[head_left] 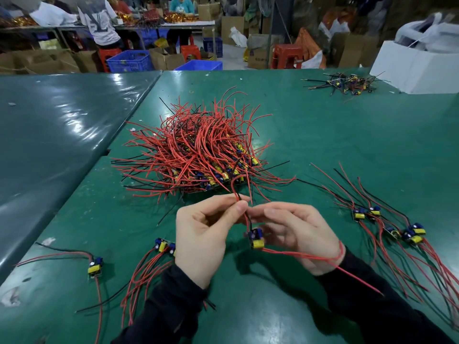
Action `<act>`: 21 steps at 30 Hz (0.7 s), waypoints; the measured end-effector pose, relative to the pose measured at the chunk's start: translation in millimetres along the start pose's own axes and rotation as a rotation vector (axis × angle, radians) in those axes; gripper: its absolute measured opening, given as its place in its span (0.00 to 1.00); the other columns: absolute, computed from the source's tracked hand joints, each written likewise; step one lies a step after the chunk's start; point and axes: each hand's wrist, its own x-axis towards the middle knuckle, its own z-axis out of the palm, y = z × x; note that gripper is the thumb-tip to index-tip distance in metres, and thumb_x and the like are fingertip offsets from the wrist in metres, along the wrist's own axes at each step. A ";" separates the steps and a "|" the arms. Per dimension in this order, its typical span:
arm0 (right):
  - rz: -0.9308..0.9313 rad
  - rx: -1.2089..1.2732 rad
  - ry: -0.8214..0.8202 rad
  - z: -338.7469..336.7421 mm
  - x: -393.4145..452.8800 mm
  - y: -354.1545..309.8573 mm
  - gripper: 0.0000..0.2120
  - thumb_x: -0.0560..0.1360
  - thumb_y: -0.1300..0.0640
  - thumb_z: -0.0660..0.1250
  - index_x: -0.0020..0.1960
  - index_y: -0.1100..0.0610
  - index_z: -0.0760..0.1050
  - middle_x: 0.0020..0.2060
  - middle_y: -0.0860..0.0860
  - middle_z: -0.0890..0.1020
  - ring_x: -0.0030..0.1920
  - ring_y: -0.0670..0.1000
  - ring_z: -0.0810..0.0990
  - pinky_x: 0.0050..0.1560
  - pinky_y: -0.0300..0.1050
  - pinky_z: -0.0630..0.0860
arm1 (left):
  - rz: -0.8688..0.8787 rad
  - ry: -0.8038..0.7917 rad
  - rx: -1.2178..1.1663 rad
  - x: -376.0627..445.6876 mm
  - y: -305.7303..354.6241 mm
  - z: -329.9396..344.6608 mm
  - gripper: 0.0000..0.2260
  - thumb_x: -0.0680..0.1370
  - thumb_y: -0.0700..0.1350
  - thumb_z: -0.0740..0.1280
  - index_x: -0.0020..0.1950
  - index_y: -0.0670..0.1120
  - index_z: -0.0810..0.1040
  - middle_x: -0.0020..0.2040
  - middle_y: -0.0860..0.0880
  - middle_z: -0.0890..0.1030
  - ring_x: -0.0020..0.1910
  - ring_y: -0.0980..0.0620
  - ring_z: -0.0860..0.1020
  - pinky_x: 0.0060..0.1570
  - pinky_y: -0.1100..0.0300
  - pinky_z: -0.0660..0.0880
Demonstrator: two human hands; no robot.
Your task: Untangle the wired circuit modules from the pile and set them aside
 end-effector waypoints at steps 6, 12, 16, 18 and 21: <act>0.075 -0.029 -0.060 11.4 -5.1 6.5 0.08 0.63 0.58 0.69 0.40 0.61 0.80 0.32 0.57 0.83 0.30 0.52 0.83 0.26 0.36 0.74 | -0.011 0.053 0.058 -1.7 -3.8 3.2 0.08 0.71 0.33 0.71 0.38 0.46 0.83 0.36 0.50 0.85 0.37 0.53 0.83 0.40 0.66 0.77; -0.162 -0.277 -0.010 9.6 -5.1 15.2 0.05 0.72 0.65 0.70 0.37 0.60 0.81 0.28 0.51 0.80 0.29 0.46 0.75 0.30 0.34 0.69 | -0.113 0.138 -0.076 4.2 -2.4 -2.1 0.06 0.71 0.32 0.69 0.41 0.41 0.83 0.35 0.44 0.85 0.37 0.50 0.83 0.41 0.64 0.78; -0.241 -0.421 -0.017 11.6 -7.7 18.3 0.07 0.71 0.56 0.67 0.38 0.59 0.78 0.29 0.51 0.80 0.30 0.44 0.74 0.33 0.35 0.71 | -0.231 0.140 -0.221 4.4 1.3 -2.3 0.04 0.69 0.39 0.69 0.39 0.41 0.83 0.33 0.42 0.83 0.34 0.49 0.82 0.36 0.63 0.78; -0.247 -0.478 -0.008 12.4 -8.3 20.1 0.06 0.72 0.55 0.66 0.40 0.57 0.76 0.30 0.55 0.80 0.31 0.46 0.75 0.32 0.38 0.72 | -0.226 0.155 -0.234 6.4 2.2 -4.6 0.06 0.70 0.42 0.67 0.41 0.41 0.82 0.34 0.43 0.83 0.34 0.50 0.82 0.35 0.64 0.77; -0.275 -0.553 0.003 14.0 -8.8 23.0 0.05 0.72 0.54 0.65 0.42 0.56 0.76 0.32 0.56 0.79 0.31 0.45 0.75 0.32 0.39 0.72 | -0.246 0.180 -0.310 10.5 4.5 -9.8 0.07 0.71 0.42 0.65 0.42 0.41 0.80 0.33 0.45 0.83 0.33 0.51 0.82 0.36 0.64 0.78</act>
